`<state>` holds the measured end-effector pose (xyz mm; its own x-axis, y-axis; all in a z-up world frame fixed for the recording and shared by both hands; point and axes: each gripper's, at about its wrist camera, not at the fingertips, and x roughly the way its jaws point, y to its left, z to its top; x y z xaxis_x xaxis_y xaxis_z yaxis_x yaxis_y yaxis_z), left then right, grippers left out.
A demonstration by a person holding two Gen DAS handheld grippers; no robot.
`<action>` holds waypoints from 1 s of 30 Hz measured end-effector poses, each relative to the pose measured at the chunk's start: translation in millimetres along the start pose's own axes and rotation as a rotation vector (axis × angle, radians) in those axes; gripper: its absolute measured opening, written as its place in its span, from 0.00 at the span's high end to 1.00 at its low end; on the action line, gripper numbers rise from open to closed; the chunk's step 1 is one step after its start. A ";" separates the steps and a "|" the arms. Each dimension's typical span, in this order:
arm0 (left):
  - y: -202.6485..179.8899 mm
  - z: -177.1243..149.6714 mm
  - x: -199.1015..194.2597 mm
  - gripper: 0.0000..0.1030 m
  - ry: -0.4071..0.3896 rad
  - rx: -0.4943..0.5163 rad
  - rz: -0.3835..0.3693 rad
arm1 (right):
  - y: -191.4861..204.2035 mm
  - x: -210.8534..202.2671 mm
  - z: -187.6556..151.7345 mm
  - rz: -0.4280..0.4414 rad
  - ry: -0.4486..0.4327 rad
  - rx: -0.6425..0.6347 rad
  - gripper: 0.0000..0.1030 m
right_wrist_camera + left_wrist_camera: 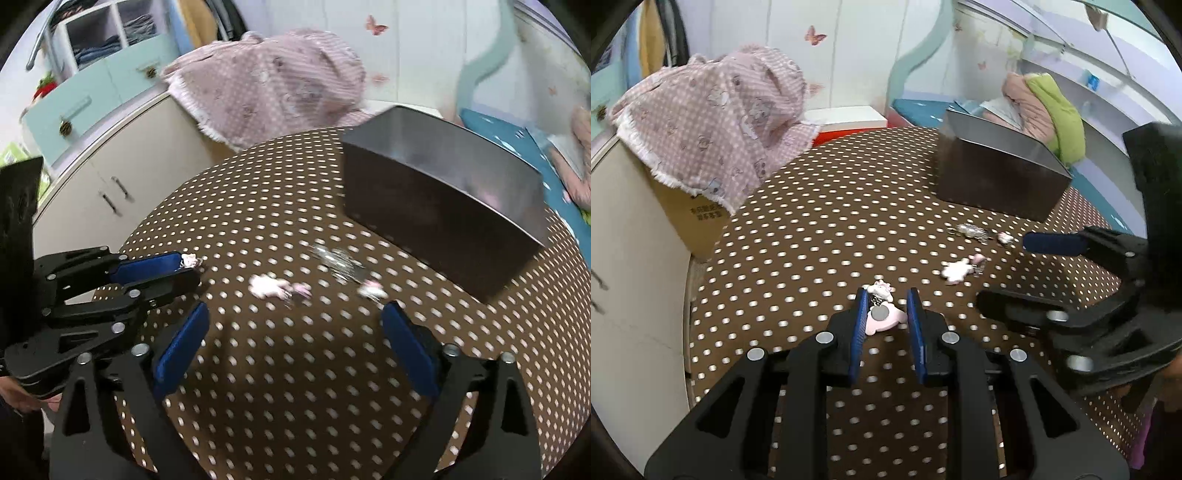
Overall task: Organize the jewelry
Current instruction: 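Grasp a white charm with the right gripper while the left gripper holds its charm, then carry both charms over the grey tin and open both grippers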
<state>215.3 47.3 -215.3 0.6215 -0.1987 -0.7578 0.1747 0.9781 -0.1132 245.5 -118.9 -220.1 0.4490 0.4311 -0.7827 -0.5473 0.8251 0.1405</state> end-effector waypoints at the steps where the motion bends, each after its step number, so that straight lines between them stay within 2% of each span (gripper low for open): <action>1: 3.7 -0.3 -1.6 0.79 -0.002 -0.009 0.006 | 1.8 5.9 1.3 -0.015 0.008 -0.014 0.34; 3: 7.6 0.1 -3.0 0.79 -0.003 -0.017 0.014 | 7.6 11.8 4.3 -0.060 -0.007 -0.064 0.42; 5: 11.3 0.7 -4.6 0.79 -0.004 -0.028 0.018 | 10.9 14.3 5.3 -0.070 0.000 -0.105 0.48; 7: 13.5 0.8 -6.0 0.79 -0.007 -0.033 0.020 | 14.2 13.8 4.3 -0.057 -0.002 -0.140 0.67; 8: 14.6 0.9 -7.0 0.79 -0.009 -0.037 0.020 | 14.3 12.8 1.6 -0.057 -0.004 -0.155 0.72; 9: 14.7 1.5 -7.3 0.79 -0.011 -0.039 0.020 | 16.2 12.1 -0.4 -0.056 -0.004 -0.177 0.89; 10: 15.4 2.1 -8.1 0.79 -0.013 -0.042 0.019 | 17.0 11.4 -2.0 -0.062 -0.001 -0.188 0.93; 13: 14.0 3.5 -9.2 0.79 -0.020 -0.044 0.016 | 13.9 7.2 -7.4 -0.046 0.006 -0.186 0.93; 18: 12.3 9.6 -11.0 0.79 -0.030 -0.039 0.005 | 1.2 -5.7 -14.0 0.018 -0.010 -0.107 0.93; 24: 4.5 17.4 -19.1 0.79 -0.054 -0.029 -0.010 | -9.3 -33.4 -8.1 0.039 -0.059 -0.059 0.93; 30: -5.0 34.9 -33.1 0.79 -0.098 -0.006 -0.033 | -19.2 -71.2 10.0 0.055 -0.148 -0.026 0.93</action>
<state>220.5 46.8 -167.2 0.6874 -0.2360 -0.6869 0.1919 0.9711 -0.1416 231.1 -161.8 -160.9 0.5161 0.5260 -0.6760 -0.5912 0.7898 0.1632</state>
